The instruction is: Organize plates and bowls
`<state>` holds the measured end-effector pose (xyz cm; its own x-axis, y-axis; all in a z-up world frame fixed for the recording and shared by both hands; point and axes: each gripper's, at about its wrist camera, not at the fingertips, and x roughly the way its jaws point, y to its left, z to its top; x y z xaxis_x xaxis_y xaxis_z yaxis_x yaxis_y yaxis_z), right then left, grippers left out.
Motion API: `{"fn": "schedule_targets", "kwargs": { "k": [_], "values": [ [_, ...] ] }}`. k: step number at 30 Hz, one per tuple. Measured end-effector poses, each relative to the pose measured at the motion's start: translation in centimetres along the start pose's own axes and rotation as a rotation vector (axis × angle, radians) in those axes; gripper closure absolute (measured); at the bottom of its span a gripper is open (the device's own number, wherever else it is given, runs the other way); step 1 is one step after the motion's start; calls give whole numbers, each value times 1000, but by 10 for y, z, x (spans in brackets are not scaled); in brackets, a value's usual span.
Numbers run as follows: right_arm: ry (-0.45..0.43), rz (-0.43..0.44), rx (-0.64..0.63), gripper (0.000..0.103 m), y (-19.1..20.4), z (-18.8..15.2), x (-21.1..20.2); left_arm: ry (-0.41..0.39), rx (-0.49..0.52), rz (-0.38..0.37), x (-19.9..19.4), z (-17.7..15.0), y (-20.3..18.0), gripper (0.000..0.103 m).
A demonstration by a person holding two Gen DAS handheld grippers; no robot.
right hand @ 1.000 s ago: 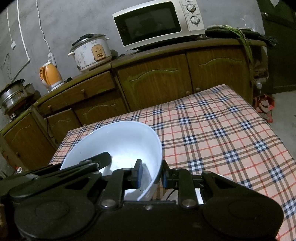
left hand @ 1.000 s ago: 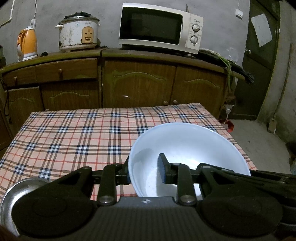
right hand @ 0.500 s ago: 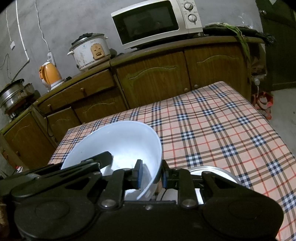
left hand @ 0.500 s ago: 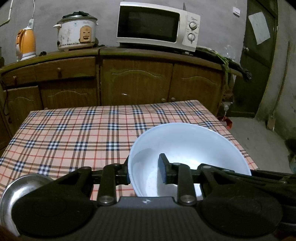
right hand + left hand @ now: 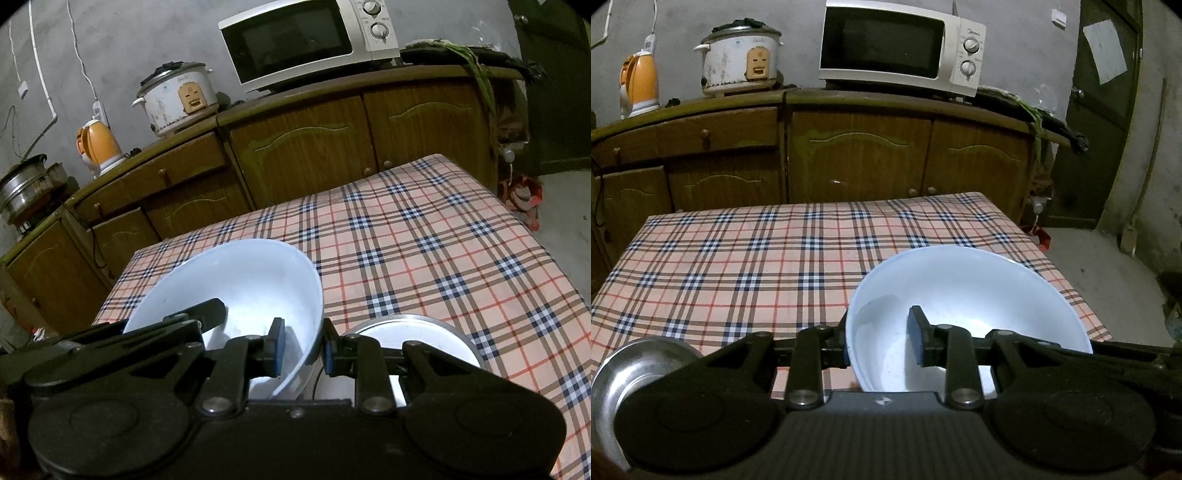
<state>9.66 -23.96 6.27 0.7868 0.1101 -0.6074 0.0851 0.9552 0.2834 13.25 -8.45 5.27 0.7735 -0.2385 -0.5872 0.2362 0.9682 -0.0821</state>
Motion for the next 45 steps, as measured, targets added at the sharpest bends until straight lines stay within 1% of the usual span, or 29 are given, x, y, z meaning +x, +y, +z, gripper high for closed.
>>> {"fn": "schedule_targets", "kwargs": {
  "k": [7,19,32,45],
  "values": [
    [1,0,0,75,0,0,-1,0,4,-3,-2,-3,-1,73],
    [6,1,5,75,-7,-14,-7,6,10,-10,-4,-9,-6,73],
    [12,-3,8,75,-10,-19,-11,16,13,-15,-5,-14,-10,73],
    [32,-6,10,75,-13,-27,-12,31,17,-17,-5,-21,-11,73]
  ]
}}
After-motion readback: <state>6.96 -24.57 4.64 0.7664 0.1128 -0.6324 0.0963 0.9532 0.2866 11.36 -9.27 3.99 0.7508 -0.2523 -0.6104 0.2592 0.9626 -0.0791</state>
